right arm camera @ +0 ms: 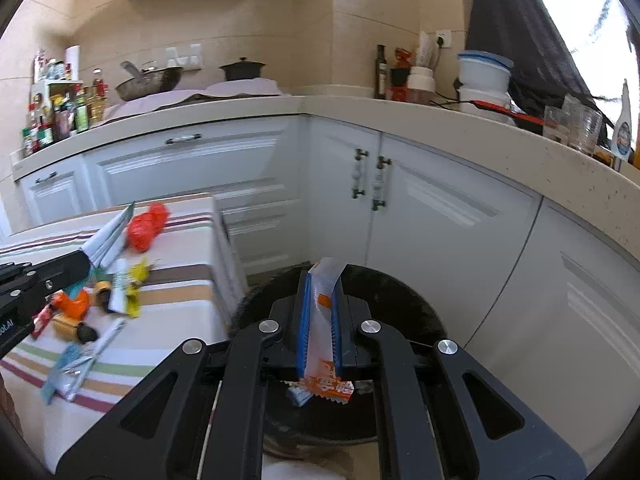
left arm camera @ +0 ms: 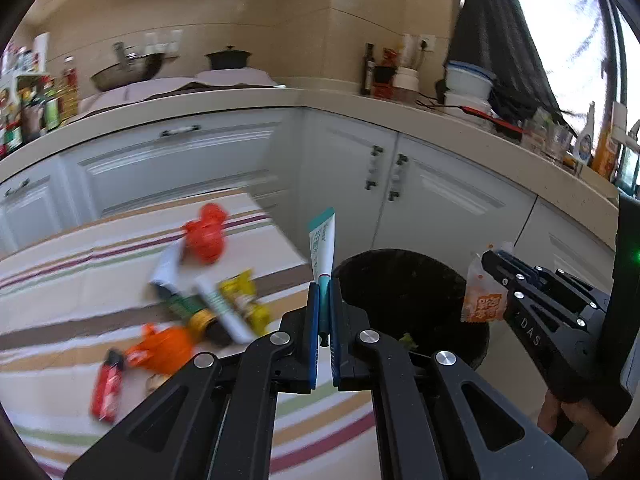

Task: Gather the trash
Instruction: 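Carry the clear bag and teal tube over the bin with both grippers, then open both grippers to drop the bag and tube into the bin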

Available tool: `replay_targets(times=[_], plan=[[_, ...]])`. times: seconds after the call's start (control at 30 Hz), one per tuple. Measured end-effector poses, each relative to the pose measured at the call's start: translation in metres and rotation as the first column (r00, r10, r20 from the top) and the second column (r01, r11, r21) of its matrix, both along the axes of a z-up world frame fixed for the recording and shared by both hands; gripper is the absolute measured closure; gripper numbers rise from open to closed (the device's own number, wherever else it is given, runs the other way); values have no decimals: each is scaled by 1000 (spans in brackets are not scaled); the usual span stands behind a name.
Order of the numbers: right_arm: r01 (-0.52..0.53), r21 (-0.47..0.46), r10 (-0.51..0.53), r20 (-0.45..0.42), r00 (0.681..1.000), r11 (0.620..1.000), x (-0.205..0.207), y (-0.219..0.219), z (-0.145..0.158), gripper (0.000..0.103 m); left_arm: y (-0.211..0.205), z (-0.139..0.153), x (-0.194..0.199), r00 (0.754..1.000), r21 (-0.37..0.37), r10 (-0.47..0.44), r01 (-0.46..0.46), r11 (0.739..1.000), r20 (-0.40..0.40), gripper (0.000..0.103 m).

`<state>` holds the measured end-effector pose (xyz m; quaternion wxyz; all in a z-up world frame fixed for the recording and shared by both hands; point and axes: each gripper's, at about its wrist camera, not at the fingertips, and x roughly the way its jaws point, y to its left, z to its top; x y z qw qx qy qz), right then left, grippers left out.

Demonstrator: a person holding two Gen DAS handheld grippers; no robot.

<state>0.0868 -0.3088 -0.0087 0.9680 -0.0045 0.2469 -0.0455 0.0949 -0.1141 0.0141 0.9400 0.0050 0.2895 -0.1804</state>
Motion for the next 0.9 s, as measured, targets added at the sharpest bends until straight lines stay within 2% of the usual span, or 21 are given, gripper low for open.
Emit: replay_targets(times=[0.17, 0.47, 0.57, 0.63, 0.7, 0.9], plan=[[31, 10, -31, -19, 999, 999, 18, -24, -12, 94, -41, -10, 27, 999, 31, -43, 44, 999, -23, 98], [62, 49, -59, -62, 996, 997, 53, -60, -39, 91, -82, -30, 64, 993, 70, -75, 82, 994, -92, 96], [81, 68, -77, -72, 994, 994, 62, -70, -45, 78, -92, -35, 72, 992, 87, -74, 83, 993, -99, 89], [92, 78, -86, -76, 993, 993, 64, -74, -49, 78, -95, -38, 77, 992, 94, -67, 78, 993, -106, 85], [97, 82, -90, -77, 993, 992, 66, -76, -50, 77, -94, -41, 79, 991, 86, -60, 70, 994, -118, 76], [98, 79, -93, -69, 993, 992, 62, -71, -44, 77, -84, -34, 74, 993, 79, -39, 48, 996, -111, 73]])
